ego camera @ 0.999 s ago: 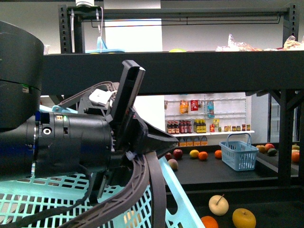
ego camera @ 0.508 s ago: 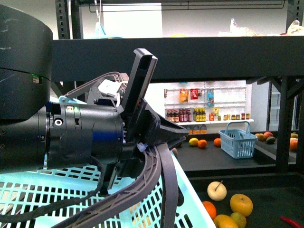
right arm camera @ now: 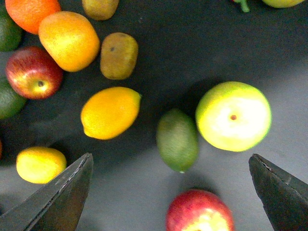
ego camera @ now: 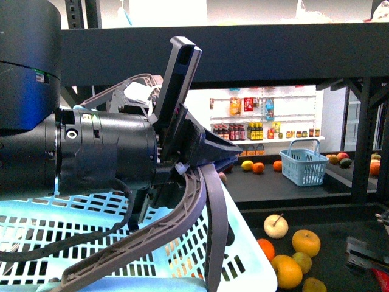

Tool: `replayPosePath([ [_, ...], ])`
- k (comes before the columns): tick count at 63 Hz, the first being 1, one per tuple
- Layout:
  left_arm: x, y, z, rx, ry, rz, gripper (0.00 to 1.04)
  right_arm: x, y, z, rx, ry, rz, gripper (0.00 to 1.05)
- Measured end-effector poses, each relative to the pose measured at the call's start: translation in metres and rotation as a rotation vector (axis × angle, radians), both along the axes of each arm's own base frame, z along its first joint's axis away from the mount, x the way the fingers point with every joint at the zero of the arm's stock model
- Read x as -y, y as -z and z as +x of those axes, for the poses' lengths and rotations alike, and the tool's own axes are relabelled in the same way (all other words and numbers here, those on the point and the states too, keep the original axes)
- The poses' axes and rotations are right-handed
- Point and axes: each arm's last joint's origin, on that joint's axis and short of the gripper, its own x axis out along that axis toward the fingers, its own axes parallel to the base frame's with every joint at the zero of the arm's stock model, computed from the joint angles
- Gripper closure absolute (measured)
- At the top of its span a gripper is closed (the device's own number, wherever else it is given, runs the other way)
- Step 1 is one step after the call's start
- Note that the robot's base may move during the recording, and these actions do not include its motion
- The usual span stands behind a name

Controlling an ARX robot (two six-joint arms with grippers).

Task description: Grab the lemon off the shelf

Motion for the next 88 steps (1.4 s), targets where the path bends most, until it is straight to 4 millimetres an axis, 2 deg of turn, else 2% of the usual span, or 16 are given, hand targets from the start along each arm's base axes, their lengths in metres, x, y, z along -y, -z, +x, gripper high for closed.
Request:
replayPosePath([
  [7,0.000,0.000,0.000,0.001,-0.005,0.001,0.98,-0.014,0.009,0.025,-0.024,0.056,0.032,0.07],
  [13,0.000,0.000,0.000,0.000,-0.003,0.000,0.98,-0.029,0.027,0.048,-0.084,0.124,0.074,0.07],
  [23,0.000,0.000,0.000,0.000,-0.002,0.000,0.98,-0.044,0.056,0.068,-0.151,0.205,0.120,0.07],
  [42,0.000,0.000,0.000,0.000,-0.002,0.000,0.98,-0.059,0.078,0.089,-0.155,0.282,0.126,0.07],
  [60,0.000,0.000,0.000,0.000,-0.002,0.000,0.98,-0.061,0.092,0.107,-0.161,0.322,0.137,0.07],
  [88,0.000,0.000,0.000,0.000,-0.003,0.000,0.98,-0.075,0.110,0.120,-0.169,0.313,0.135,0.07],
])
